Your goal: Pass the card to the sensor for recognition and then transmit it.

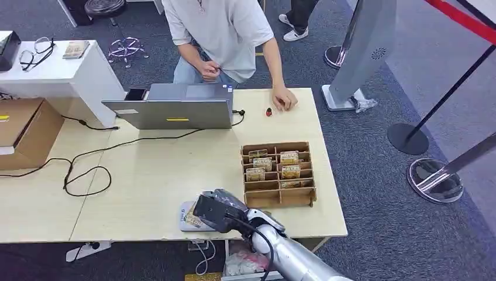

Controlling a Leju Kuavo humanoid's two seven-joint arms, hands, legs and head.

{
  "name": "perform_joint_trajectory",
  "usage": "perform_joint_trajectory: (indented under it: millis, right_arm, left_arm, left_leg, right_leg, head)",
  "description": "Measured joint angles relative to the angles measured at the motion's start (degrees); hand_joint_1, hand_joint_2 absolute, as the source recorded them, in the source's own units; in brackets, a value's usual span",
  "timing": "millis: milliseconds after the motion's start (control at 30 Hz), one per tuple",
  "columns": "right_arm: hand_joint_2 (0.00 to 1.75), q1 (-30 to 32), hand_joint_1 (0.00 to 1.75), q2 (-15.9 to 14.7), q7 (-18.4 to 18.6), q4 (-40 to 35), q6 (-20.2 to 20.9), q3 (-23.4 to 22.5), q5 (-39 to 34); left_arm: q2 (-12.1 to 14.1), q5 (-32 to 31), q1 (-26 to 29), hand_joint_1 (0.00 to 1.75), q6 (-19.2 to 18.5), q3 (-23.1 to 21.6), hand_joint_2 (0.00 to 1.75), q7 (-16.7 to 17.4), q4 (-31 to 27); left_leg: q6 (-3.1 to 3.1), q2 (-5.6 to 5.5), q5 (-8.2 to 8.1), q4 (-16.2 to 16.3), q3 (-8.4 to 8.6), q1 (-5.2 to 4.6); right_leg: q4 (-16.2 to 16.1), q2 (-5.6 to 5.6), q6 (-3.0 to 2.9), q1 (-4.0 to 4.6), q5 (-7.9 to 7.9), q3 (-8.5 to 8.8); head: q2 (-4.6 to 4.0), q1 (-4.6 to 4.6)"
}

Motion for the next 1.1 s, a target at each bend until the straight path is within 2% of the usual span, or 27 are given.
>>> perform_joint_trajectory:
  millis: [100,367,567,1033,1100]
  right_arm:
    - [1.75,-0.11,1.75,0.07,2.79,0.42,-2.03,0.65,3.55]
    - [1.75,-0.06,1.75,0.07,5.79,0.52,-4.33,0.76,7.43]
    - [1.75,0.01,1.75,0.09,8.08,-0.11,-5.31,0.76,10.16]
    - [1.75,0.16,1.75,0.07,8.81,-1.12,-5.83,0.74,11.49]
    - [1.75,0.43,1.75,0.07,10.86,-1.93,-7.56,0.74,14.82]
  left_arm:
    - [-0.09,-0.02,-0.11,0.00,0.00,0.00,0.00,0.00,0.00]
    - [-0.20,-0.46,-0.20,0.00,0.00,-0.02,0.00,0.33,0.00]
    - [0.18,-0.52,-0.75,0.00,-2.21,-0.02,0.00,3.60,0.00]
    - [0.59,-0.52,-1.25,0.00,-2.38,-0.02,0.00,3.89,0.00]
    - [0.66,-0.55,-1.29,0.00,-2.54,-0.02,0.00,3.89,0.00]
  left_leg:
    - [0.00,0.00,0.00,0.00,0.00,0.00]
    - [0.00,0.01,0.00,0.00,0.01,0.00]
    - [0.00,0.01,0.00,0.00,0.01,0.00]
    - [0.00,0.01,0.00,0.00,0.01,0.00]
    - [0.00,0.02,0.00,0.00,0.01,0.00]
  right_leg:
    - [0.00,0.00,0.00,0.00,0.00,0.00]
    - [0.00,0.01,0.00,0.00,0.00,0.00]
    - [0.00,0.00,0.00,0.00,0.00,0.00]
    - [0.00,0.01,0.00,0.00,0.00,0.00]
    - [0.00,0.02,0.00,0.00,0.00,0.00]
  head:
    - [0.00,0.00]
    - [0.00,0.02]
    - [0.00,0.02]
    - [0.00,0.02]
    - [0.00,0.00]
